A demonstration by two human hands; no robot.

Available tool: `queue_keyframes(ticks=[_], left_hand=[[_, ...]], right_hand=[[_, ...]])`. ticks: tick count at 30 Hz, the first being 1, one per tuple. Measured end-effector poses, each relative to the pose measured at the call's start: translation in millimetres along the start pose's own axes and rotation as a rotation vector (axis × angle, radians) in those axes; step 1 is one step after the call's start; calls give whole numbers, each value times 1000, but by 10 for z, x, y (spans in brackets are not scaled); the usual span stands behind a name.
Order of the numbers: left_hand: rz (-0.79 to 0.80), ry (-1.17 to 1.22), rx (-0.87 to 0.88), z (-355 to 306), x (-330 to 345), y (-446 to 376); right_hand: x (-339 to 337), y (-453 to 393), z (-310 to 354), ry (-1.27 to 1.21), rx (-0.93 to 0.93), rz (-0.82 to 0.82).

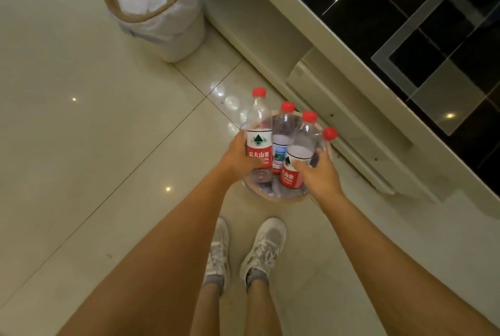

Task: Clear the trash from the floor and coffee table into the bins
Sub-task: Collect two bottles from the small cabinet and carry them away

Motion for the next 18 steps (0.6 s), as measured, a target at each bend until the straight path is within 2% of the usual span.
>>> queue_keyframes(ticks=[6,11,15,18], left_hand=[[42,-109,-49,-176,-7,150],[53,-196,-31,-384,-8,327],[-93,-338,-47,-211,-41,157],[-125,-340,-31,-88,-26,198]], right_hand=[[-189,368,96,38,-117,101],[-371,577,203,106,-140,44],[-288,451,98,113,-161,29],[-165,419,-16,156,-118,62]])
Point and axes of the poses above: each hand's wrist, its own y-axis away from the middle knuckle, its own x-axis out of the palm, z = x × y, the point moved 2 cm from there along -y, towards the middle knuckle, and after that the axes turned 6 degrees about x, right-handed, at the moved point
